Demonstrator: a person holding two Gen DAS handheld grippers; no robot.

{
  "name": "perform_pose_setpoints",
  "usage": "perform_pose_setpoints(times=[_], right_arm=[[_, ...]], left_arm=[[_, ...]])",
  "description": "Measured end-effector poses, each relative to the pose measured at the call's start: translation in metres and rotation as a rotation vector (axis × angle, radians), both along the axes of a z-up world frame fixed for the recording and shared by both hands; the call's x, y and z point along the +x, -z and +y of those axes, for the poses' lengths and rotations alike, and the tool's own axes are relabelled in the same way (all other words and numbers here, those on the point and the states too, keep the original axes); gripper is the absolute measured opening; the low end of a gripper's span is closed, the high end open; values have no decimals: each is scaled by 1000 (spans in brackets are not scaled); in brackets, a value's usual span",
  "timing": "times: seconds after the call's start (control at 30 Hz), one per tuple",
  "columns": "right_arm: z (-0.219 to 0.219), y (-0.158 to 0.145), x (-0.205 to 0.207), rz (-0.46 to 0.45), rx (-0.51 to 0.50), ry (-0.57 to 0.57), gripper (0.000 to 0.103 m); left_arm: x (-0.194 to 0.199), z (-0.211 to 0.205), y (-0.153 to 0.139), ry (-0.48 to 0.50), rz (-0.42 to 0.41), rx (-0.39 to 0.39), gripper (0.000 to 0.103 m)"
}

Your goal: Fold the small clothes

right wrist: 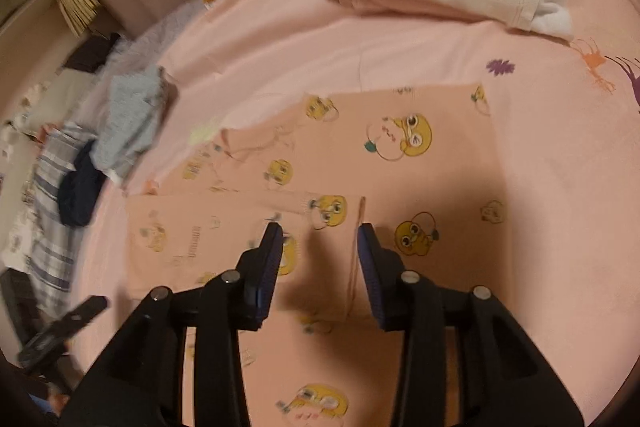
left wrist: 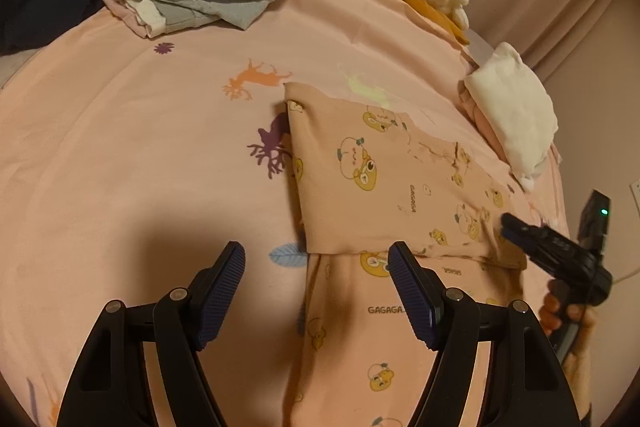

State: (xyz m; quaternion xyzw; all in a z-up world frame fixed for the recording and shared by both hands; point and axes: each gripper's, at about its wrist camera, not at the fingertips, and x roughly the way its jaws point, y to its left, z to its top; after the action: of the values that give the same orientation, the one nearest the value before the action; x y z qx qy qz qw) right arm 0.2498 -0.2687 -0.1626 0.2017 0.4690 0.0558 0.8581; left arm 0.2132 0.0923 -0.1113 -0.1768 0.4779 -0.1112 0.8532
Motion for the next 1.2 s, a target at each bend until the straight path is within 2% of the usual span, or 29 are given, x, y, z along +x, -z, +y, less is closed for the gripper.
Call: perform_pose_setpoints(times=[0.1, 0.13, 0.17, 0.2, 0.27, 0.43, 0.5, 0.6, 0.7, 0.77, 0.83, 0.93, 1.0, 1.1, 1.2], right_arm=[[13, 14, 7, 40, -75, -20, 37], [16, 16, 8, 35, -107, -25, 30], [22, 16, 7, 20, -151, -31, 15], [23, 16, 8, 13, -165, -41, 8], [28, 10, 5, -12, -187, -55, 5], [2, -33, -15, -154, -130, 24, 4], [-13, -47, -24, -194, -140, 71, 4], [-26, -46, -26, -169, -183, 83, 5], [-34, -25, -19, -66, -209, 91, 9], [-40, -15, -19, -29, -255, 131, 27], [-44, -16, -24, -51, -256, 160, 31], [-46, -23, -32, -102, -183, 135, 30], [-39, -25, -32, -119, -149, 74, 29], [-24, -22, -29, -119, -143, -3, 19], [-12, -12, -27, -91, -173, -48, 16]], left_arm=[[0, 1, 1, -6, 8, -4, 73], [0, 2, 2, -8, 10, -4, 73], [0, 3, 2, -11, 10, -3, 73], [0, 2, 2, -12, 10, -3, 73], [0, 3, 2, -14, 10, -5, 73], [-2, 9, 1, -25, 4, -5, 73], [-1, 12, 2, -31, 7, -6, 73], [1, 13, 3, -36, 9, -16, 73], [5, 8, 3, -28, 12, -21, 73], [10, 2, 2, -14, 12, -10, 73], [16, -8, 0, 9, 6, 3, 73], [25, -21, -4, 45, -18, 18, 73], [31, -33, -5, 73, -36, 29, 73], [40, -51, -1, 111, -46, 44, 73], [45, -64, 8, 137, -43, 83, 54]])
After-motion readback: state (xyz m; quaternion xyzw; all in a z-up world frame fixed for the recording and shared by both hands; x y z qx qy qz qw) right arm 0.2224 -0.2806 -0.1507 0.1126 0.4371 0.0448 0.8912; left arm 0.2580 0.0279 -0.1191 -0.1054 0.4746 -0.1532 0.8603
